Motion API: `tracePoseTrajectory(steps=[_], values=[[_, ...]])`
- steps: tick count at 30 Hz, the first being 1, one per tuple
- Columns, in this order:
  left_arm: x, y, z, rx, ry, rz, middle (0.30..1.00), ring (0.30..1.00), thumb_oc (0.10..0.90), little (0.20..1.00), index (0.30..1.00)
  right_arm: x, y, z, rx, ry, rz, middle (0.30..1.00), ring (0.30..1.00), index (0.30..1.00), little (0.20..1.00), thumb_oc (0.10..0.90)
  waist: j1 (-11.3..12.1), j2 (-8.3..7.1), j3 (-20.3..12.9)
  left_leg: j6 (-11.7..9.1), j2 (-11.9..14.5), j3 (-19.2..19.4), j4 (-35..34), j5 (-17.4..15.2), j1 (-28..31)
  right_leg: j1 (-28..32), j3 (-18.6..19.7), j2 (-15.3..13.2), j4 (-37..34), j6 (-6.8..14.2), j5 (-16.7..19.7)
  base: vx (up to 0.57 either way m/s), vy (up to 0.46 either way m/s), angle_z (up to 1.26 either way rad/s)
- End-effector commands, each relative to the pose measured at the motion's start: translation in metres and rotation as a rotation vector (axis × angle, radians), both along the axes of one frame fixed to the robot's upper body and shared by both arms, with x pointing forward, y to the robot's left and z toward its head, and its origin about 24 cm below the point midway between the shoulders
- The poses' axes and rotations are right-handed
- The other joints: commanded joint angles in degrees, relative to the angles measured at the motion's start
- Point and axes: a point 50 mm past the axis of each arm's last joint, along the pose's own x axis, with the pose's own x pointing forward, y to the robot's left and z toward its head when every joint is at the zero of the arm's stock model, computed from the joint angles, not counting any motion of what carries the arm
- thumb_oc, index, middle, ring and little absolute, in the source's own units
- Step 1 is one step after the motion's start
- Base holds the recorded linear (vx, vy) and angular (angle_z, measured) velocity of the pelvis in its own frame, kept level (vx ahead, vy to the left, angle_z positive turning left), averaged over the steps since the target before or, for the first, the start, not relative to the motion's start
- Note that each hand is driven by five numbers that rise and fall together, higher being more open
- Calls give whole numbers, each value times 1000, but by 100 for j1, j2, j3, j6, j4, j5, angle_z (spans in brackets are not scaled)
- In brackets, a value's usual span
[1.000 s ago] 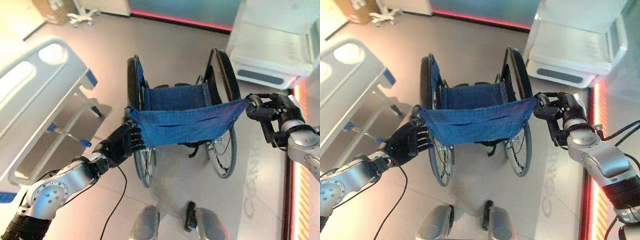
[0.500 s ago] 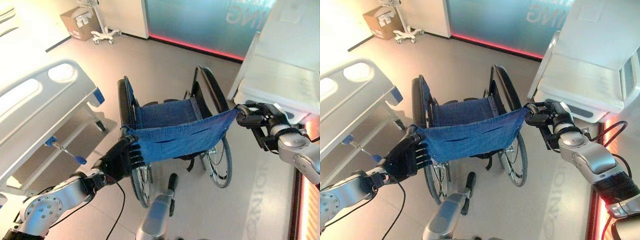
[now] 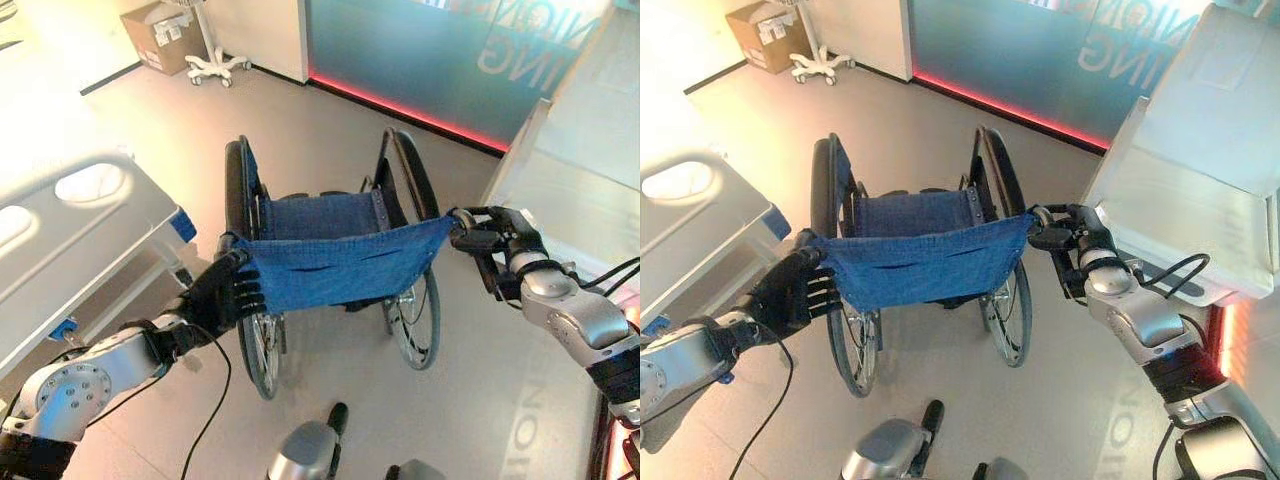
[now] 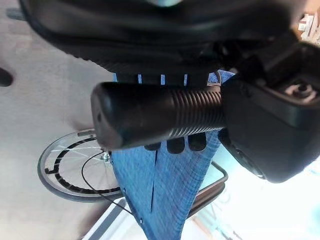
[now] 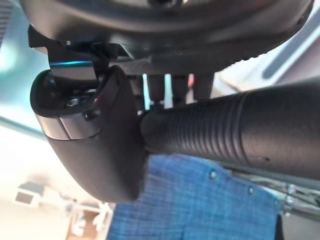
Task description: Push the wheelchair next to the bed
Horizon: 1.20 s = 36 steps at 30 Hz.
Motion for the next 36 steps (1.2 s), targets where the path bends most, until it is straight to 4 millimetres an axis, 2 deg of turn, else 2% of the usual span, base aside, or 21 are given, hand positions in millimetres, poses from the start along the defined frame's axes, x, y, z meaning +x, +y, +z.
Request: tracePoseTrajectory(steps=[1,2,4,9,10,11,12,14,16,18,19,20,22,24,25,26,27,30,33,34,36], values=[[19,0,53,-6,-315,-19,300,300,400,300,300,-7,43,60,26,-238,334,300,300,300,300,400,-555,-137,-249,-342,-350,-603,1051,-1210,116,-158,-76,-169,-2193,187,2495,408,-305,58],[18,0,53,-7,-315,-18,300,300,400,300,300,-8,43,60,26,-238,334,300,300,300,300,400,-560,-120,-240,-343,-336,-609,1063,-1229,129,-132,-87,-155,-2206,187,2496,462,-300,65],[13,0,51,-2,-329,1,300,300,400,300,300,-12,45,74,29,-245,348,300,300,300,300,400,-630,-161,-206,-398,-167,-785,1222,-1679,470,-435,57,-337,-2382,329,2688,458,-290,71],[8,0,44,-28,-336,-4,300,300,400,300,300,-12,45,79,4,-228,372,300,300,300,300,400,-707,-166,-384,-546,40,-865,1604,-1490,681,-301,35,-120,-2194,322,2476,343,-187,41],[7,-3,43,-41,-332,-9,300,300,400,300,300,-11,42,79,-4,-216,372,300,300,300,300,400,-743,-133,-475,-686,190,-871,1689,-1177,777,-266,-12,-27,-2115,262,2397,317,-208,56],[5,-5,42,-55,-322,-9,300,300,400,300,300,-11,39,79,-24,-196,374,300,300,300,300,400,-774,-165,-535,-863,320,-741,2461,-669,622,-85,-112,43,-2112,85,2261,370,-272,55],[5,-6,42,-59,-319,-8,300,300,400,300,300,-11,38,80,-33,-193,376,300,300,300,300,400,-774,-198,-532,-927,347,-643,2890,-452,496,14,-168,43,-2147,10,2224,347,-324,46],[2,-9,39,-79,-317,-1,300,300,400,300,300,-11,38,86,-66,-192,395,300,300,300,300,400,-791,-256,-476,-1120,358,-339,4500,136,-127,419,-276,176,-2255,-308,2043,294,-306,26],[1,-9,39,-89,-317,3,300,300,400,300,300,-12,37,90,-70,-199,400,300,300,300,300,400,-767,-262,-402,-1097,159,-240,5298,174,-730,598,-261,292,-2215,-443,1923,283,-236,10],[1,-8,39,-86,-310,9,300,300,400,300,300,-13,36,92,-60,-205,400,300,300,300,300,400,-687,-269,-282,-1011,70,-129,5351,33,-1128,817,-265,408,-2193,-506,1831,345,-188,18],[-1,-6,39,-76,-308,19,300,300,400,300,300,-14,38,92,-55,-209,406,300,300,300,300,400,-597,-248,-188,-922,22,-9,4635,-70,-1322,1051,-222,548,-2195,-500,1741,362,-123,53],[-1,-5,39,-72,-308,23,300,300,400,300,300,-15,38,92,-55,-208,409,300,300,300,300,400,-564,-253,-150,-904,15,30,4479,-94,-1306,1115,-204,562,-2203,-490,1723,514,-129,60],[-2,3,42,-53,-314,31,300,300,400,300,300,-13,41,93,-47,-210,405,300,300,300,300,400,-395,-170,-128,-940,234,306,2673,267,-1316,1461,-264,784,-2355,-504,1541,471,-62,37],[0,3,40,-48,-313,27,300,300,400,300,300,-9,42,89,-40,-206,391,300,300,300,300,400,-299,-32,-178,-1072,427,387,1481,651,-1396,1653,-362,980,-2437,-548,1403,399,9,-6],[0,3,40,-47,-313,27,300,300,400,300,300,-9,42,88,-39,-206,390,300,300,300,300,400,-288,-33,-172,-1091,422,401,1310,718,-1352,1693,-370,978,-2448,-548,1384,599,66,-21],[2,-1,36,-35,-317,22,300,300,400,300,300,-6,44,81,-35,-202,383,300,300,300,300,400,-185,89,-195,-1246,552,521,208,1181,-1477,2035,-352,1177,-2564,-583,1232,626,61,-28],[3,-3,35,-30,-322,21,300,300,400,300,300,-7,44,78,-35,-201,384,300,300,300,300,400,-154,114,-175,-1295,579,595,-140,1300,-1503,2188,-305,1230,-2585,-591,1161,633,61,-14],[4,-4,37,-24,-336,29,300,300,400,300,300,-9,46,74,-38,-210,398,300,300,300,300,400,-96,110,-177,-1262,567,628,-341,1205,-1501,2321,-270,1215,-2474,-578,931,499,36,11],[6,0,44,-10,-351,43,300,300,400,300,300,-11,52,71,-26,-236,433,300,300,300,300,400,-19,70,-265,-1078,511,504,-85,833,-1415,2336,-268,1110,-2022,-466,536,449,30,13],[9,2,48,1,-349,39,300,300,400,300,300,-13,55,69,-5,-240,448,300,300,300,300,400,44,-44,-301,-879,325,488,277,494,-1436,2468,-244,986,-1532,-325,418,602,50,7],[14,1,51,20,-343,18,300,300,400,300,300,-14,60,65,15,-240,447,300,300,300,300,400,94,-168,-396,-640,118,492,386,292,-1327,2411,-323,860,-719,-36,953,534,95,-25]])
